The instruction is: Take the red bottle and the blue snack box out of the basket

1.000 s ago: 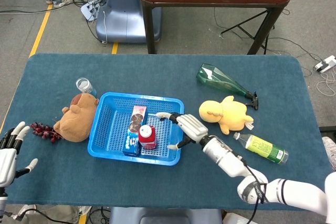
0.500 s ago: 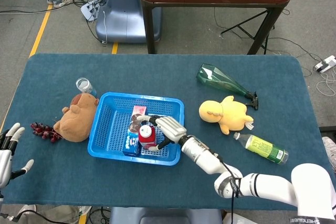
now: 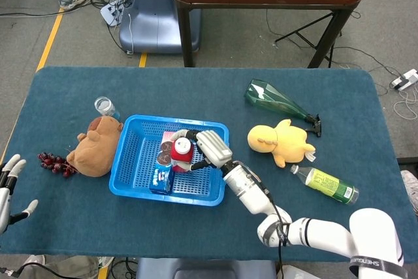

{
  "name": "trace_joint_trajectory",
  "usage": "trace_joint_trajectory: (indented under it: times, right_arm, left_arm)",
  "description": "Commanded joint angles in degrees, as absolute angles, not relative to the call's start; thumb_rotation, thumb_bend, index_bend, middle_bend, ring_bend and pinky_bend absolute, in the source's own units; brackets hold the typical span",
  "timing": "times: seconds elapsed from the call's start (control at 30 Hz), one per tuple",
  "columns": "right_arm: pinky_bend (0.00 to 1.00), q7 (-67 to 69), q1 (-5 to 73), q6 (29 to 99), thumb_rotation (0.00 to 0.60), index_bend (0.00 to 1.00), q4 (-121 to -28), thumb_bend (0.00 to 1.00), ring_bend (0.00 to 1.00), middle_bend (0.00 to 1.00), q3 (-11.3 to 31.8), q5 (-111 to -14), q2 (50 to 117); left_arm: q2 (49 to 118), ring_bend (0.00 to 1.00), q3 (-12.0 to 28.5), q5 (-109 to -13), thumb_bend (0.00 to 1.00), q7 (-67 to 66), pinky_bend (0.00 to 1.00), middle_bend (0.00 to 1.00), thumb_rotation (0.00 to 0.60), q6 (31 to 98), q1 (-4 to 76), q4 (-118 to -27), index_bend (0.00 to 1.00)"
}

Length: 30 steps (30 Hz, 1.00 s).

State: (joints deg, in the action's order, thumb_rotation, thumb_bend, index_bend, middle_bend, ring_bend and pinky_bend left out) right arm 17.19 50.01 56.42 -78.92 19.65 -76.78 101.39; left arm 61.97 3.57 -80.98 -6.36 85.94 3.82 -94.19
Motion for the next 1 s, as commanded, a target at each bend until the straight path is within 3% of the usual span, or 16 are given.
trace_joint_trajectory:
  times: [0.03, 0.27, 0.5, 1.0]
  right_arm:
    - [0.66, 18.56, 48.37, 59.46, 0.600, 0.57, -83.25, 0.52, 0.51, 0.54, 21.61, -78.58, 96.16]
    - [0.66, 17.52, 45.76, 62.36, 0.600, 0.57, -86.66, 0.51, 0.51, 0.54, 25.76, -75.51, 88.10]
    - [0.66, 14.93, 45.42, 61.42, 0.600, 0.57, -82.03, 0.49, 0.51, 0.54, 27.72, -70.24, 84.83]
    - [0.66, 16.76, 52.18, 50.17, 0.600, 0.57, -60.02, 0.37, 0.51, 0.52, 25.77, -62.85, 95.15]
  left_arm:
    - [61.93, 0.08, 3.59, -81.17, 0.24, -6.70, 0.19, 0.07, 0.600, 85.83, 3.97, -94.44, 0.12]
    - [61.90, 0.08, 3.60, -81.92, 0.24, -7.47, 0.19, 0.07, 0.600, 85.89, 4.24, -95.50, 0.12]
    - [62.00, 0.08, 3.31, -82.41, 0.24, -7.63, 0.19, 0.07, 0.600, 85.75, 4.26, -96.08, 0.12]
    - [61.91, 0.08, 3.24, -81.86, 0.24, -7.90, 0.19, 0.07, 0.600, 85.42, 4.09, -96.22, 0.12]
